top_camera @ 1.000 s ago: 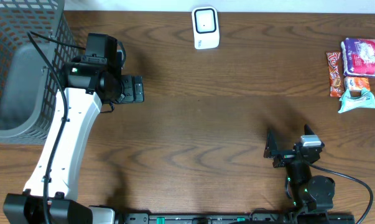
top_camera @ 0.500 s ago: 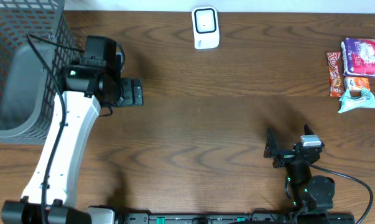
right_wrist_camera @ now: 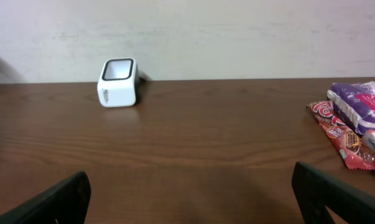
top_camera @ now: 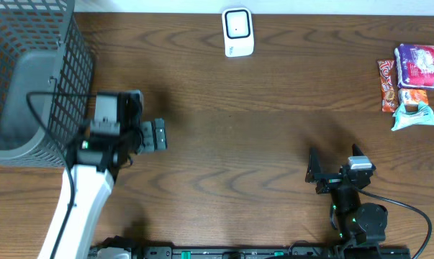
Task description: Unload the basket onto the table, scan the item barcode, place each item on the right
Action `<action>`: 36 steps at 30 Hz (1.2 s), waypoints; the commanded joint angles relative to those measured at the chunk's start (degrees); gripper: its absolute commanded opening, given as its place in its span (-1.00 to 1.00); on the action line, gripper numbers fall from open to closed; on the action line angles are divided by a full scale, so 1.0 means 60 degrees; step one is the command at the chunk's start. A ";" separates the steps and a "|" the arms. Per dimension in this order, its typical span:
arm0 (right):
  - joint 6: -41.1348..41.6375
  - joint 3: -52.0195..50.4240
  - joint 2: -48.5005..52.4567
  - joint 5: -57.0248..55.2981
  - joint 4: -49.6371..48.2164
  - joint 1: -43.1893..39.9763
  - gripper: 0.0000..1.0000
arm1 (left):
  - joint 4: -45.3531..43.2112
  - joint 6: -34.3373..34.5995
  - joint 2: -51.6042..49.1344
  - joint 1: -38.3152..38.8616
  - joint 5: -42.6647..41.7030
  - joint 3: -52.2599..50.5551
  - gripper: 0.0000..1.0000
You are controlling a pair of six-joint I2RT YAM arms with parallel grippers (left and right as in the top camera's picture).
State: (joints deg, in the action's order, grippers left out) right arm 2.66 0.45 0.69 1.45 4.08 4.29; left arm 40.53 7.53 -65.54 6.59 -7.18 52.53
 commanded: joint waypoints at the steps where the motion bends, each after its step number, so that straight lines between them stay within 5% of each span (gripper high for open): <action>1: -0.0098 -0.0022 -0.0062 -0.0080 0.0040 -0.0022 0.99 | -0.0390 0.0047 0.1013 0.0004 -0.0233 -0.0998 0.96; 36: -0.0098 -0.0022 -0.0062 -0.0080 0.0040 -0.0022 0.99 | -0.1137 0.0044 0.9100 0.0000 -0.0193 -0.5144 0.96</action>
State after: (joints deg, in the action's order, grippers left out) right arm 2.52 0.45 0.69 1.45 4.08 4.29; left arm 34.02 7.53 -13.30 6.59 -8.25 23.44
